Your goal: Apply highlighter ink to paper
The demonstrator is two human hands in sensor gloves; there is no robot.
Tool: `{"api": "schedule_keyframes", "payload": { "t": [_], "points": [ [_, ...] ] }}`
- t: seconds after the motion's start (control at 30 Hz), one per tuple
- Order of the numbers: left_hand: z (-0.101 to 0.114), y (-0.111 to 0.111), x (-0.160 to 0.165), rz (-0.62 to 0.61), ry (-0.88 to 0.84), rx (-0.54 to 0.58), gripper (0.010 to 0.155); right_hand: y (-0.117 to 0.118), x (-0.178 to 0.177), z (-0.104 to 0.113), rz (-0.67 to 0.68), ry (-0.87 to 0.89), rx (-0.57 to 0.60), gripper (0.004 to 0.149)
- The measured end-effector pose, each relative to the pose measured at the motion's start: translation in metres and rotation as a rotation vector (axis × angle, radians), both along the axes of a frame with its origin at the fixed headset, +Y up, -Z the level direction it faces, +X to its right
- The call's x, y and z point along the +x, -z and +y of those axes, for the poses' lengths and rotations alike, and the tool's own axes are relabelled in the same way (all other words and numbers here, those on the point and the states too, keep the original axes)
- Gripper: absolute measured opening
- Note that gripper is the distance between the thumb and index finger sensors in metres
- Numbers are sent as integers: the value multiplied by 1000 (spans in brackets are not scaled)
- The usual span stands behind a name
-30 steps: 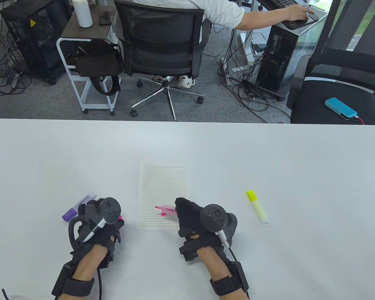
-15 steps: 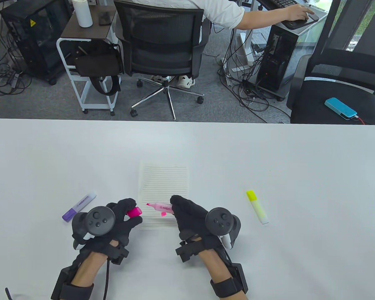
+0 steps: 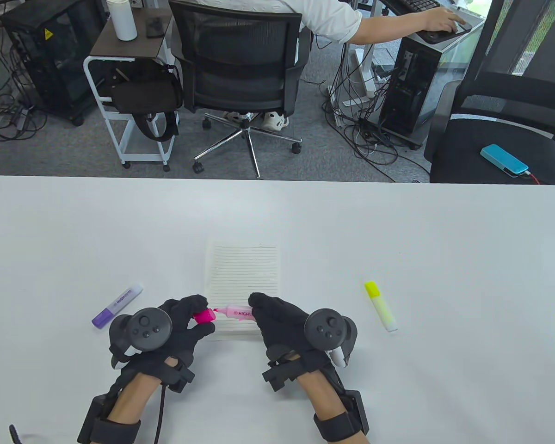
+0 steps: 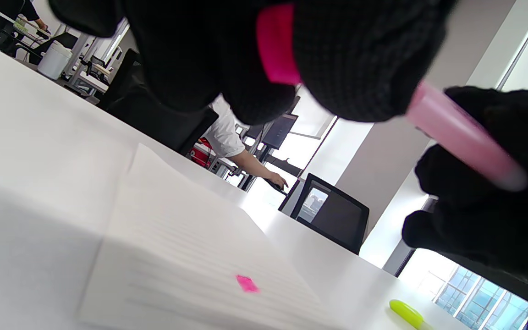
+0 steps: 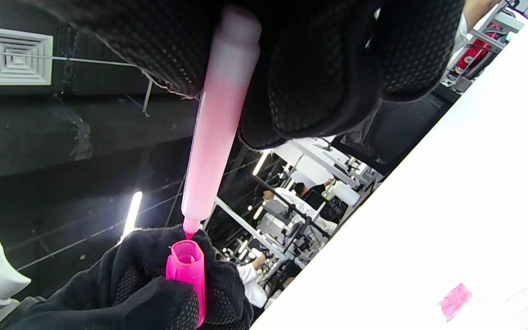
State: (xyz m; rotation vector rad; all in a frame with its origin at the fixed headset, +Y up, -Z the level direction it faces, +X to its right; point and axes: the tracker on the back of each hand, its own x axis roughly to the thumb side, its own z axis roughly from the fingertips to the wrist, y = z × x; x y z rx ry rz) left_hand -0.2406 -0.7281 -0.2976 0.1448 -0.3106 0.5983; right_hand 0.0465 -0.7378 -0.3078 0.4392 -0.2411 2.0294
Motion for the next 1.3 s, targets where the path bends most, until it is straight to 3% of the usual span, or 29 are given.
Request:
{"api": "schedule_keyframes", "payload": {
  "t": [0.27,0.4,0.53,0.67,0.77,1.03,1.2,1.3],
  "points": [
    [-3,-4,13,-116,44,9,63,0,-10,-5,80,-79,-23,38],
    [-7,-3,18,-189,-50,-6,64,2,-15,-10,164,-10,-76,38],
    [-10,-4,18,-145,-27,11,70,0,-24,-13,227,-45,-67,38],
    [-14,-3,17,-121,-118,-47,62,-2,-28,-15,217,-51,-59,39],
    [-17,-3,22,-156,-162,-75,55,-2,-29,-16,206,-67,-55,39],
    [-13,-4,28,-188,-262,-136,55,-7,-30,-6,206,-71,54,38],
    [-5,-11,34,-182,-144,-20,56,-7,-29,-8,217,-30,52,39],
    [0,-13,36,-190,-135,-4,56,-10,-30,-4,216,-23,119,39]
  ]
}}
